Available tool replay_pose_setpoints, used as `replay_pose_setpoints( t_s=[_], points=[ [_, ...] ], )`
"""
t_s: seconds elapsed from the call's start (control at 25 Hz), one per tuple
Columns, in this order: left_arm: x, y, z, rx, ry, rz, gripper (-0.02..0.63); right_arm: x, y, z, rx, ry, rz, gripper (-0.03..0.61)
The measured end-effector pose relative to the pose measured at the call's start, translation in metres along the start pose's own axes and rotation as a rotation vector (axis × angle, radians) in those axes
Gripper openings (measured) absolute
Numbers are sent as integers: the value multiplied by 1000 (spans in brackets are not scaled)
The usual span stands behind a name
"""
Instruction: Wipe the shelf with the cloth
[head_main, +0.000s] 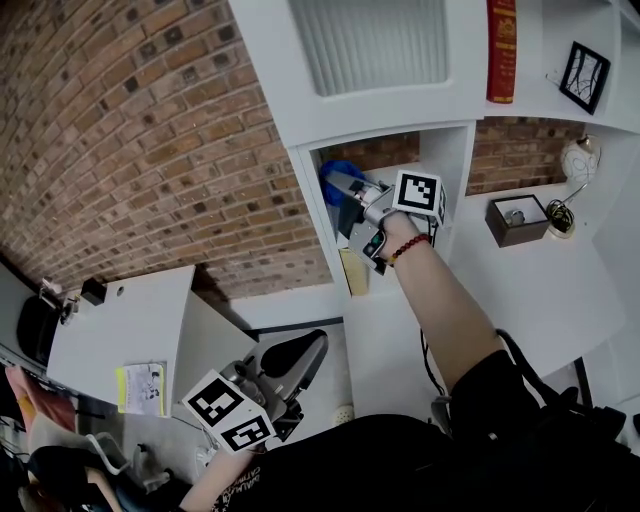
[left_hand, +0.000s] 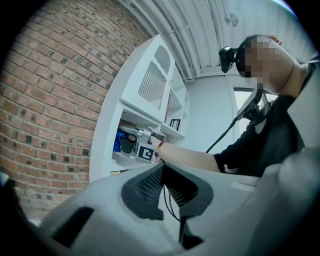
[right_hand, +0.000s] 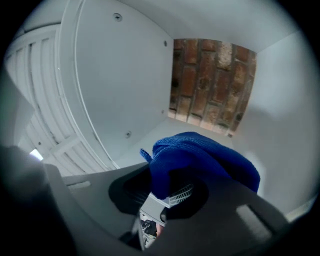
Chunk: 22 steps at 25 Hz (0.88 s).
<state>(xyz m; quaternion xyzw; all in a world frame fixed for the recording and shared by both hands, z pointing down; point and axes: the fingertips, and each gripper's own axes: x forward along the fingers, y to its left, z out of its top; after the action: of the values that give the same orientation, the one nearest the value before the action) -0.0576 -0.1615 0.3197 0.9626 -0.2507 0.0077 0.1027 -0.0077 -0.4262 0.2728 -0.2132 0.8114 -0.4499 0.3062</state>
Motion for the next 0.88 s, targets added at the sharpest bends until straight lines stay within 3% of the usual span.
replay_pose_setpoints(
  t_s=[0.24,0.4,0.88],
  points=[
    [-5,-6,1,4,-13,13,-2,12,62,24,13,-91,208,46],
    [-11,-7,0,3,-25,33,-2,11,68,12,19,-88,247,41],
    [-7,-13,-6,-10,-26,29,-2,-20,-21,-33,74,-26,6,41]
  ],
)
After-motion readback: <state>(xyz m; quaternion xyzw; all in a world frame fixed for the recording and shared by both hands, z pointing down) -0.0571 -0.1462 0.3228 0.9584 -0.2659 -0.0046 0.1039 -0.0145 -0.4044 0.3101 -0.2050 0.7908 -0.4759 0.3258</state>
